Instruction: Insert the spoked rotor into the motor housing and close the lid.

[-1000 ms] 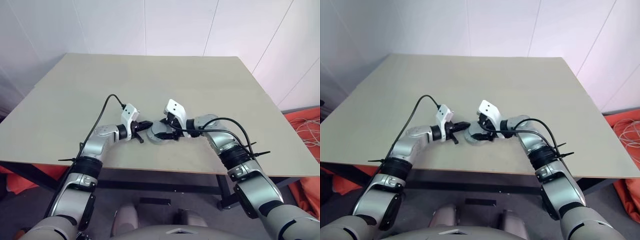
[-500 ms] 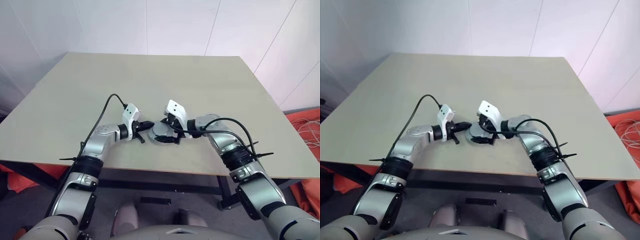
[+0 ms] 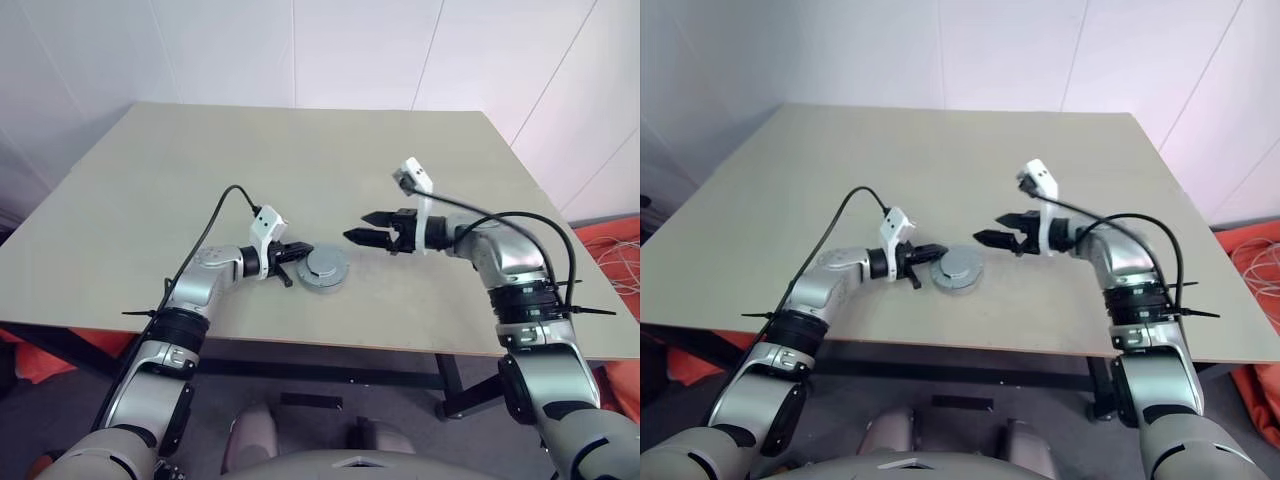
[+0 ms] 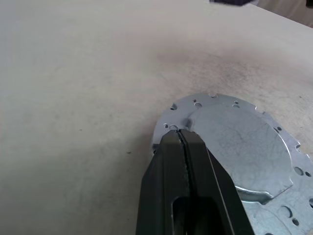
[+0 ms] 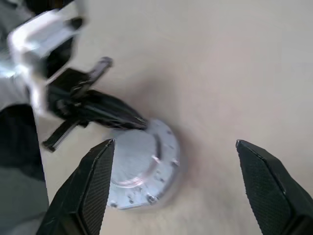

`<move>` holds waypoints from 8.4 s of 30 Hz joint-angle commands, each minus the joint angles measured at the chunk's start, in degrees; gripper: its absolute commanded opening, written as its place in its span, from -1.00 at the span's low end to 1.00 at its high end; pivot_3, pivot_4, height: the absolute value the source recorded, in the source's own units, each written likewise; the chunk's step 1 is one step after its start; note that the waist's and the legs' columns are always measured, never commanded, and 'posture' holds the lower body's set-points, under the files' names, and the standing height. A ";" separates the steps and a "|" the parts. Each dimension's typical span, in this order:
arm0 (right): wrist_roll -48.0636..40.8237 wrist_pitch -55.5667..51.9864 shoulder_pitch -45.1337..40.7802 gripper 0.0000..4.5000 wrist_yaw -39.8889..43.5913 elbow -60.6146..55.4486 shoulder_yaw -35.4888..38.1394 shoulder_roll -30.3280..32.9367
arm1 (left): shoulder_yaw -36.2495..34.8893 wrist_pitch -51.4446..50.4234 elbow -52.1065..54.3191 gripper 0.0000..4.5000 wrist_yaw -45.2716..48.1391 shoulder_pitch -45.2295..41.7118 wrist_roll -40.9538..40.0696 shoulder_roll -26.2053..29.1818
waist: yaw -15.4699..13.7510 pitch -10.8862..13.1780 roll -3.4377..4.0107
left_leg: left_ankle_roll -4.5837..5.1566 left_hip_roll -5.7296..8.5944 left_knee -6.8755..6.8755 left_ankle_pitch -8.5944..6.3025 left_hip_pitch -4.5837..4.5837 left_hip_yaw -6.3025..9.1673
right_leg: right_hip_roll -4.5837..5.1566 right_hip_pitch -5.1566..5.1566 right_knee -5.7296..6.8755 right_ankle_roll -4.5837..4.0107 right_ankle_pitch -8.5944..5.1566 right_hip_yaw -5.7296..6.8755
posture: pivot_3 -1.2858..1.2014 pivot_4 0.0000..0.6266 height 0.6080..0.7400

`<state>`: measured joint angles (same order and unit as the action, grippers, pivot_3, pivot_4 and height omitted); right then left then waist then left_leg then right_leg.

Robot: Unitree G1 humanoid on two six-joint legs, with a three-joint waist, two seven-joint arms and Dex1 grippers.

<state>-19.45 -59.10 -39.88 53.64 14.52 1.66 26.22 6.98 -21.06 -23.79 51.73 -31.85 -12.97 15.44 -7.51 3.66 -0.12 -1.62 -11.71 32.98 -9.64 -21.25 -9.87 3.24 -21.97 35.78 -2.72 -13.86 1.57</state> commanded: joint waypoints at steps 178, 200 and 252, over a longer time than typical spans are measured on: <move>-32.90 -25.46 -2.21 1.00 -26.21 -1.43 13.40 -4.21 | -52.18 4.81 -6.69 -0.09 -50.62 -8.38 -54.15 -11.45 | -1.71 0.07 -0.12 | -0.42 0.10 0.23 0.25 -0.52 0.34 | 0.02 -0.08 -0.10 0.76 0.43 0.18 | 0.03 -1.00 1.00; -32.36 -25.92 -2.97 1.00 -28.00 -1.49 15.53 -5.66 | -51.64 5.97 -2.15 -0.09 -59.23 -6.36 -54.40 -15.29 | -1.62 0.09 -0.15 | -0.43 0.14 0.28 0.25 -0.56 0.43 | 0.04 -0.06 -0.09 0.80 0.45 0.21 | 0.03 -1.00 1.00; -0.65 46.46 13.85 1.00 2.50 3.19 -2.96 1.82 | -8.75 29.75 1.73 0.99 -6.77 12.24 -8.70 16.98 | 0.30 -0.03 0.02 | -0.11 0.31 0.15 0.07 0.11 1.01 | 0.12 0.72 -0.33 0.72 0.36 0.19 | 0.03 -1.00 1.00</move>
<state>-19.45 -13.70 -25.29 54.68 18.16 -2.81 27.28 0.01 7.68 -23.17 43.03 -19.11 -20.96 32.77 -7.21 3.63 -0.10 -1.72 -11.41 33.13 -9.57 -21.11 -8.88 3.36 -21.25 35.46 -2.01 -13.51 1.75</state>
